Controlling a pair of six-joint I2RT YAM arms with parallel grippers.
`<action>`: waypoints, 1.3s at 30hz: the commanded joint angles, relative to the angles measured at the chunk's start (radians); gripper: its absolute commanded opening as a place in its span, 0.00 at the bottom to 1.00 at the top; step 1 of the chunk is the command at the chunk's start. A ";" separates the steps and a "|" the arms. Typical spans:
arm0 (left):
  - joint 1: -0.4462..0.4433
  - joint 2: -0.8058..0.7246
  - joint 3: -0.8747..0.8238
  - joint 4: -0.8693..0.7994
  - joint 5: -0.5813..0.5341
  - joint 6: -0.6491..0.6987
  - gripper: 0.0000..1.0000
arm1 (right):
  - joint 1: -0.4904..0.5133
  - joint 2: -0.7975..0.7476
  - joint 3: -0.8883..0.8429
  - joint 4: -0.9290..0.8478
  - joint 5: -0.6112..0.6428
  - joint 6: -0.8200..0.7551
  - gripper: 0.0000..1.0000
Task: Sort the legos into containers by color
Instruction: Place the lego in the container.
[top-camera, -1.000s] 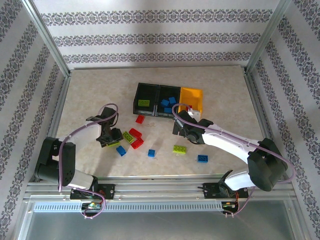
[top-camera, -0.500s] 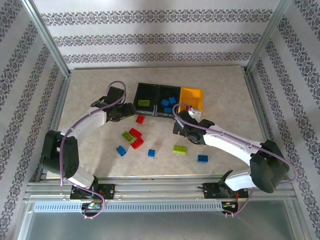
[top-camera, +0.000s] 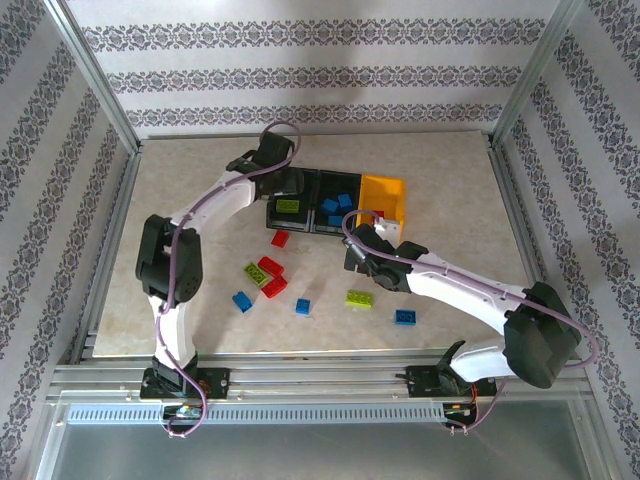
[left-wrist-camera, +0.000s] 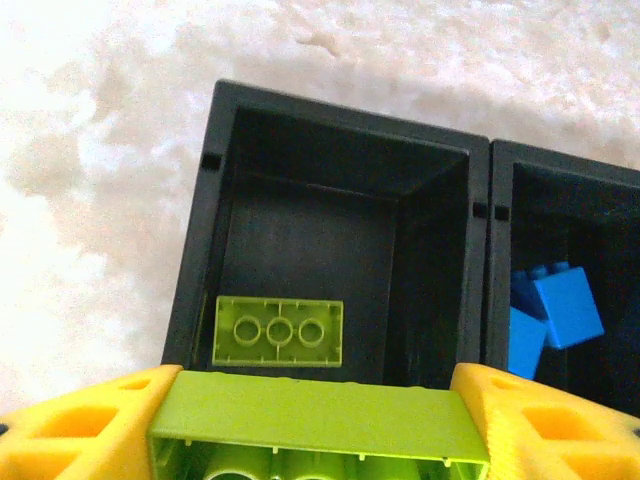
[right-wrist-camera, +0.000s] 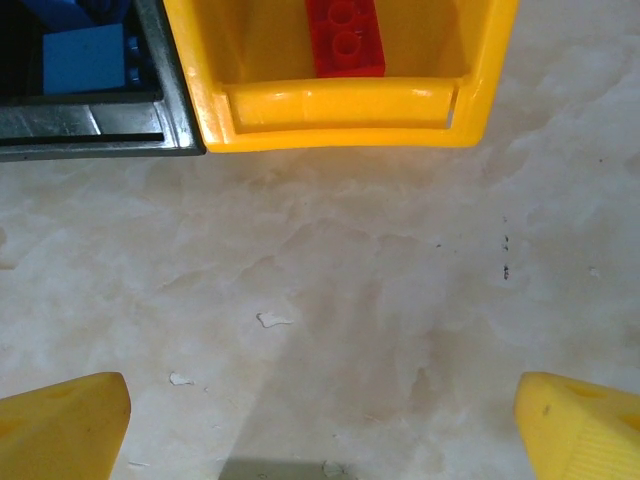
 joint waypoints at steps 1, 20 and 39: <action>-0.008 0.078 0.105 -0.113 -0.053 0.071 0.64 | 0.018 -0.014 0.006 -0.025 0.034 0.012 0.98; -0.021 0.310 0.339 -0.230 -0.064 0.076 0.72 | 0.120 0.083 0.061 -0.032 0.032 0.003 0.98; -0.028 0.088 0.202 -0.180 -0.053 0.002 1.00 | 0.309 0.179 0.135 -0.006 -0.126 -0.054 0.98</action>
